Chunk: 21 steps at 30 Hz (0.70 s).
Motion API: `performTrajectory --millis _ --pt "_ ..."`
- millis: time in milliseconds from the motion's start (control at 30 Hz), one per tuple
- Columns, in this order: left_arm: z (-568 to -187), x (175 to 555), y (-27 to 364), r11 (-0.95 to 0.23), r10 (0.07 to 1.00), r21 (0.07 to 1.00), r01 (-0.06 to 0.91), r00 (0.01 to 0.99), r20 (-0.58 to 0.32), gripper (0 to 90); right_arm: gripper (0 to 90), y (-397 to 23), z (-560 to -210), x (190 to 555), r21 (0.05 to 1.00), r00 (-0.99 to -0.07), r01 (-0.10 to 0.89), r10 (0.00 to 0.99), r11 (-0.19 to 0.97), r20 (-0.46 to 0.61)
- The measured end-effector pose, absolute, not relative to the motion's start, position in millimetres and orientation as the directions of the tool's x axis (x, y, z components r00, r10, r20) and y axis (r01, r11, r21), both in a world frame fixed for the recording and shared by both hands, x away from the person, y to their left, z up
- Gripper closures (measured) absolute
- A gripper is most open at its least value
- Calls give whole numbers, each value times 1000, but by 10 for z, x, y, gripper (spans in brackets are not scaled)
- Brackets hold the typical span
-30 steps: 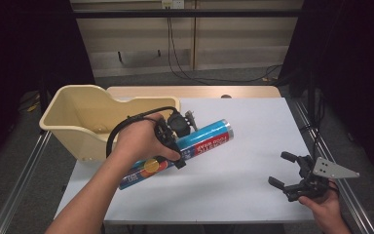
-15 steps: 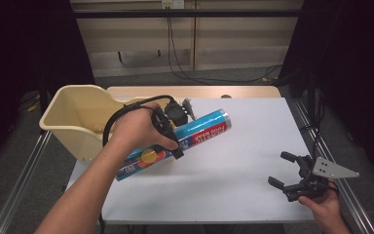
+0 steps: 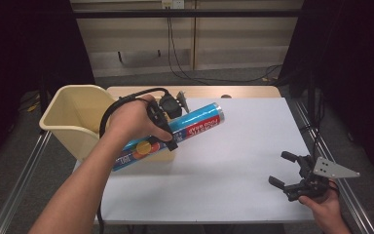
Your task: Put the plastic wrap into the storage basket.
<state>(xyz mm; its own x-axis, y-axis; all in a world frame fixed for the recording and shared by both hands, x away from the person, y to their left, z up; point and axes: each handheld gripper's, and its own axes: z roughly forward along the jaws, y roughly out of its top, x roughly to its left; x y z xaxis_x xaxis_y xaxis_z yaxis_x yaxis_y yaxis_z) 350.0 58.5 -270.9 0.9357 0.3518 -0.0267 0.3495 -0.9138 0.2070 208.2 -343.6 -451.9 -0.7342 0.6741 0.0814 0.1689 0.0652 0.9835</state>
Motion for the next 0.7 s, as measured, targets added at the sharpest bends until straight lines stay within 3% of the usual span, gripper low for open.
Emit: performTrajectory --millis 700 --pt "-2672 3658 565 -921 335 205 331 942 -15 322 0 -3441 -4522 2086 984 -735 166 672 61 83"
